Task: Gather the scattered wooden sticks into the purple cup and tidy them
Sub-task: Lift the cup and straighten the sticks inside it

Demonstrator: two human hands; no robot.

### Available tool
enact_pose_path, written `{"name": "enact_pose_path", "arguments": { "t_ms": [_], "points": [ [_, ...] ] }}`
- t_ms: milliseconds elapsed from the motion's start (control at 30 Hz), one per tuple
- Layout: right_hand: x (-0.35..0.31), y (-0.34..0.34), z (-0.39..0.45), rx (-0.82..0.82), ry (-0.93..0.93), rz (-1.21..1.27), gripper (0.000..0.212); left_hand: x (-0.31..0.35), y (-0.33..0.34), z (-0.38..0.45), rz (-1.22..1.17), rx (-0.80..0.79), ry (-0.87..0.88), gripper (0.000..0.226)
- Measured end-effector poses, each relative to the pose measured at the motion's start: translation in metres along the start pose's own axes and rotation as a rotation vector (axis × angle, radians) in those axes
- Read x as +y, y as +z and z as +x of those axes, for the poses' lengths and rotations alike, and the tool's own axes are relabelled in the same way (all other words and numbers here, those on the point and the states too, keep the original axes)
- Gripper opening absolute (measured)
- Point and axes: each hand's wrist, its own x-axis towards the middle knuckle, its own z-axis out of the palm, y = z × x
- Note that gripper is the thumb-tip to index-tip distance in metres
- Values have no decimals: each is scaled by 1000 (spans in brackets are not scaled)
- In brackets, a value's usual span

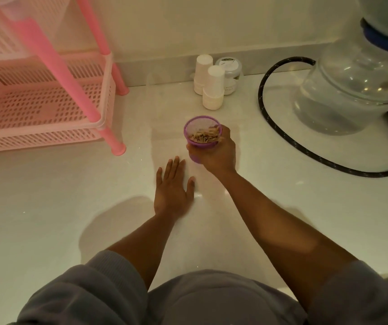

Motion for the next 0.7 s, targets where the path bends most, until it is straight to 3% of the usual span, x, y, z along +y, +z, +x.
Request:
{"name": "enact_pose_path", "arguments": {
  "t_ms": [167, 300, 400, 533, 700],
  "points": [
    [-6, -2, 7, 114, -24, 121, 92, 2, -3, 1, -17, 5, -1, 65],
    [-4, 2, 8, -2, 81, 60, 93, 2, -4, -1, -27, 1, -7, 65],
    [-10, 3, 1, 142, -26, 165, 91, 2, 0, 2, -25, 12, -14, 65],
    [1, 6, -3, -22, 51, 100, 85, -1, 1, 6, -44, 20, -25, 66],
    [-8, 4, -15, 54, -121, 178, 86, 0, 3, 11, -26, 12, -46, 67]
  ]
}}
